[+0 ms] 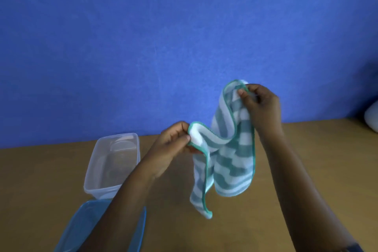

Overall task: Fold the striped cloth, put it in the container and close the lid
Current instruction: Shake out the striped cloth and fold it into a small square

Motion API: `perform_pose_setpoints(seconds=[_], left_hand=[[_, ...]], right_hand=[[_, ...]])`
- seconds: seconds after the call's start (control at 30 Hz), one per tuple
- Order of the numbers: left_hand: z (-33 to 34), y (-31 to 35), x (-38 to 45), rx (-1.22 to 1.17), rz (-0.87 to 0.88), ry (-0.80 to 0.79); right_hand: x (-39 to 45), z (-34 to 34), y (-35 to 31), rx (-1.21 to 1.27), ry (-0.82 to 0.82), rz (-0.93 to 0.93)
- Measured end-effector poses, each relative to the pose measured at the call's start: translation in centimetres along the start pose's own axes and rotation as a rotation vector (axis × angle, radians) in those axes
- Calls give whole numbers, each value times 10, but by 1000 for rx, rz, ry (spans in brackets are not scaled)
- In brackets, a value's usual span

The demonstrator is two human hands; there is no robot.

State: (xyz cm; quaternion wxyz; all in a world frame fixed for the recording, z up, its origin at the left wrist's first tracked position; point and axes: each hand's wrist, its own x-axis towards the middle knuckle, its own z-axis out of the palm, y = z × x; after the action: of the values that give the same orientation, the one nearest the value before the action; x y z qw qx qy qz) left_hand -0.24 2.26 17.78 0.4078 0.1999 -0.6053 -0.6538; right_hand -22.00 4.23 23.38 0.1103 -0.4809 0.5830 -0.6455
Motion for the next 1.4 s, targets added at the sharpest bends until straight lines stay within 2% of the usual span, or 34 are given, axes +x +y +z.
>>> perform_pose_setpoints(seconds=[0.1, 0.17, 0.23, 0.3, 0.33, 0.37, 0.47, 0.57, 0.77, 0.87, 0.97, 1.17, 1.33, 1.4], left_hand=[[1, -5, 12, -16, -58, 219], [2, -9, 18, -68, -116, 347], [1, -11, 21, -122, -147, 452], [1, -13, 22, -174, -155, 519], [2, -15, 22, -197, -158, 531], [5, -17, 20, -215, -163, 525], [15, -24, 15, -227, -176, 467], [22, -27, 14, -187, -166, 452], [37, -31, 13, 12, -108, 568], [39, -33, 13, 148, -59, 674], [36, -31, 15, 282, -30, 691], [36, -29, 15, 356, 3, 691], [32, -27, 19, 341, 5, 693], [26, -19, 22, 268, -36, 657]], right_hand=[[7, 22, 24, -146, -123, 135], [7, 30, 31, -266, -114, 125], [4, 28, 31, -311, 17, 107], [-6, 25, 29, -229, 220, 129], [-13, 26, 29, -188, 265, 135], [-22, 31, 30, -177, 221, 133], [-55, 49, 32, -160, -146, 102], [-75, 56, 34, -79, -272, 138], [-84, 60, 33, -65, -268, 196], [-84, 59, 28, -76, -158, 200], [-82, 57, 22, -53, -32, 166], [-86, 61, 16, -12, -209, 148], [-87, 60, 12, -64, -286, 68], [-80, 56, 9, -63, -321, 68]])
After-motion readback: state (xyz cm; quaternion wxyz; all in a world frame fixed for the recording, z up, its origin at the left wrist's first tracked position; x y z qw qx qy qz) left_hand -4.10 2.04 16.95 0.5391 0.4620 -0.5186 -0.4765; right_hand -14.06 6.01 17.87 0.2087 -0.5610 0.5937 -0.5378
